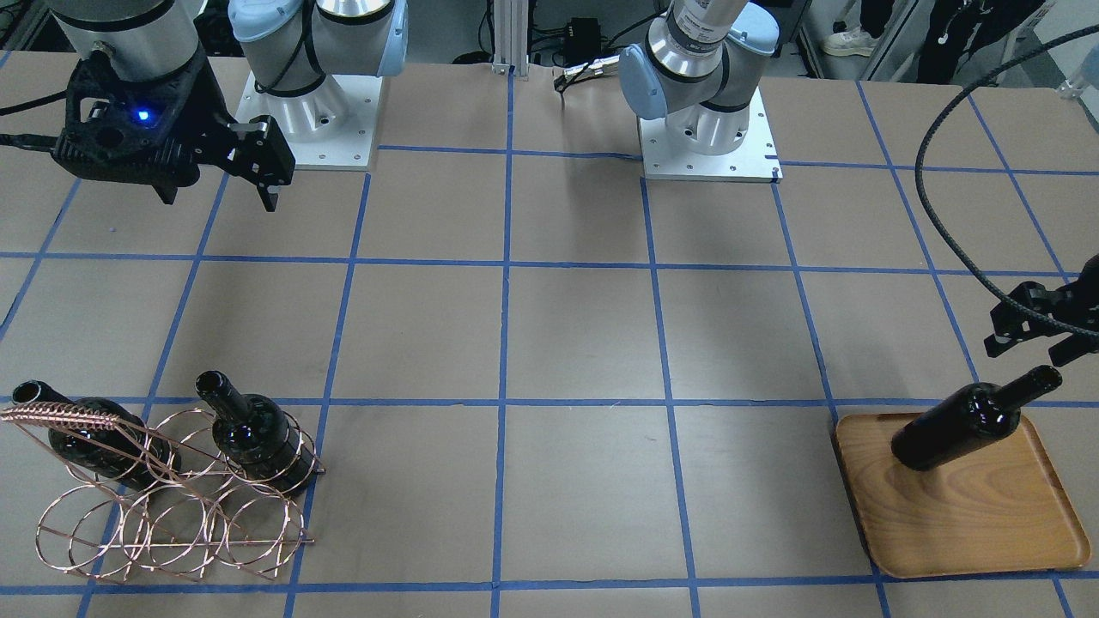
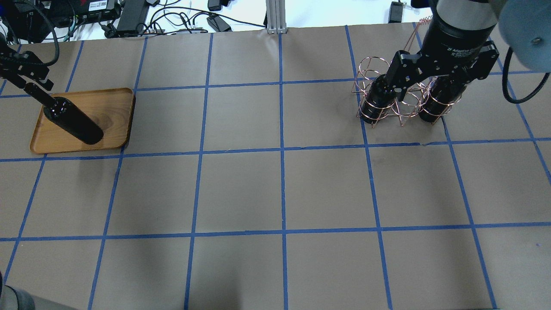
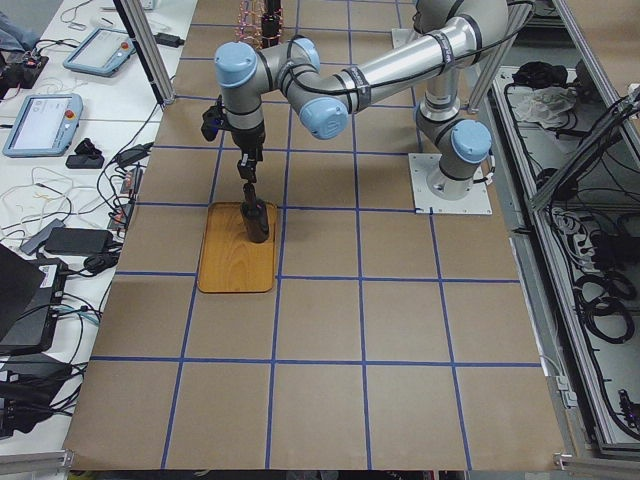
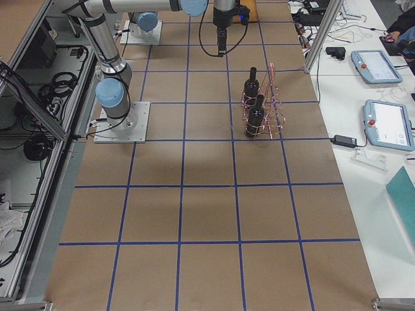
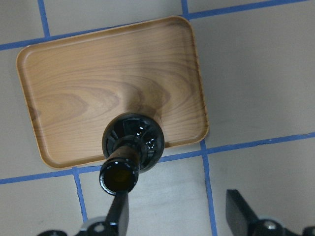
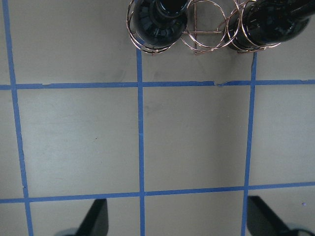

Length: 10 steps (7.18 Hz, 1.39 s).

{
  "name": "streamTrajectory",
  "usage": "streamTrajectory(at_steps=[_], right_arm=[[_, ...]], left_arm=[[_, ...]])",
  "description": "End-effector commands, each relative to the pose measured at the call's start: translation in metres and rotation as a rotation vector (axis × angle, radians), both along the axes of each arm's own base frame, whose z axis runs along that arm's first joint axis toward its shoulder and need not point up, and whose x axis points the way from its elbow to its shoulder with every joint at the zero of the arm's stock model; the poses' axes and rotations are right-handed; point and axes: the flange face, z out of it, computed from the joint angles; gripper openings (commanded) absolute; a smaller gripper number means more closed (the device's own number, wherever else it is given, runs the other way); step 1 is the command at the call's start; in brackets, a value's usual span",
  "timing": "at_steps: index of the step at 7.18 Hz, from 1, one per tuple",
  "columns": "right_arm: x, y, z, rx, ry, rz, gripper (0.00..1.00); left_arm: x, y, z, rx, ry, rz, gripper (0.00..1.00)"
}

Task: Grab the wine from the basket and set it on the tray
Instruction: 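Open the left gripper and lift it away from the tray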

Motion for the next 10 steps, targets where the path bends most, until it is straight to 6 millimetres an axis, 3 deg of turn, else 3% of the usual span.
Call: streamTrajectory(at_steps=[1, 5, 6, 8, 10], right_arm=[[0.001, 0.0, 0.001, -0.001, -0.012, -0.003, 1.0], [0.011, 0.006, 0.003, -0.001, -0.096, 0.0, 1.0], [0.011, 0.006, 0.003, 0.0, -0.093, -0.002, 1.0], [0.011, 0.006, 0.002, 0.002, -0.093, -0.003, 1.0], [0.011, 0.006, 0.001, 0.005, -0.09, 0.0, 1.0]], left_arm=[[-0.064, 0.006, 0.032, -0.038, -0.011, 0.04, 0.77], [-0.219, 0.026, 0.048, -0.051, 0.052, 0.179, 0.79], [-0.247, 0.044, 0.033, -0.015, 0.044, 0.136, 0.81], [-0.287, 0.072, 0.04, -0.017, 0.036, 0.162, 0.84], [-0.302, 0.078, 0.042, -0.036, -0.012, 0.126, 0.84]])
